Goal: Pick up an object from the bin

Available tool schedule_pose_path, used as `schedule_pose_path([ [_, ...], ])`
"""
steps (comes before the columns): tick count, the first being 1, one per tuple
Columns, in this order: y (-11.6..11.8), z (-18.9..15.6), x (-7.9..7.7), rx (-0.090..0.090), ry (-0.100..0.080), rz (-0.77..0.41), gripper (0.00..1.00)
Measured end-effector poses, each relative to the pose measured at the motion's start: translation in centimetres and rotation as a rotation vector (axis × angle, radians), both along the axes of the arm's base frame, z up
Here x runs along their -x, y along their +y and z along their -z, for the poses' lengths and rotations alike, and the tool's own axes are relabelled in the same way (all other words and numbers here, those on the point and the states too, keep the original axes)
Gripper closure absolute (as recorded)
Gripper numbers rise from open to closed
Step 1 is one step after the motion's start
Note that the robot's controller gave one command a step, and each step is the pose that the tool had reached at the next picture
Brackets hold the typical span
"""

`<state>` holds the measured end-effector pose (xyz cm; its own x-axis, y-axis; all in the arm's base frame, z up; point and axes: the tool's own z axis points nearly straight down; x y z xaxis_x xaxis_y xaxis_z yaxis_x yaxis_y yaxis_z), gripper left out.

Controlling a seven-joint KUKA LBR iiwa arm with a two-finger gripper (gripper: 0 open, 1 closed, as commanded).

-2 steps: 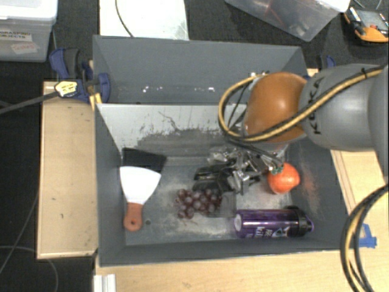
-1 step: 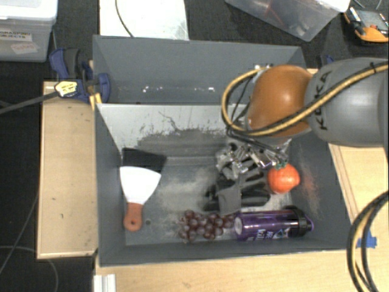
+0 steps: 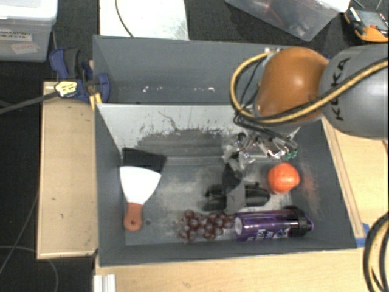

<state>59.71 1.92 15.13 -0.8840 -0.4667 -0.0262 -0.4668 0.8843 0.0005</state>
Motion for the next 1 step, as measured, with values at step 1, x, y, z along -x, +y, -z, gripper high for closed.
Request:
schedule_pose_path([
  [1, 0.07, 2.93, 0.14, -0.002, 0.005, 0.002, 1.0],
])
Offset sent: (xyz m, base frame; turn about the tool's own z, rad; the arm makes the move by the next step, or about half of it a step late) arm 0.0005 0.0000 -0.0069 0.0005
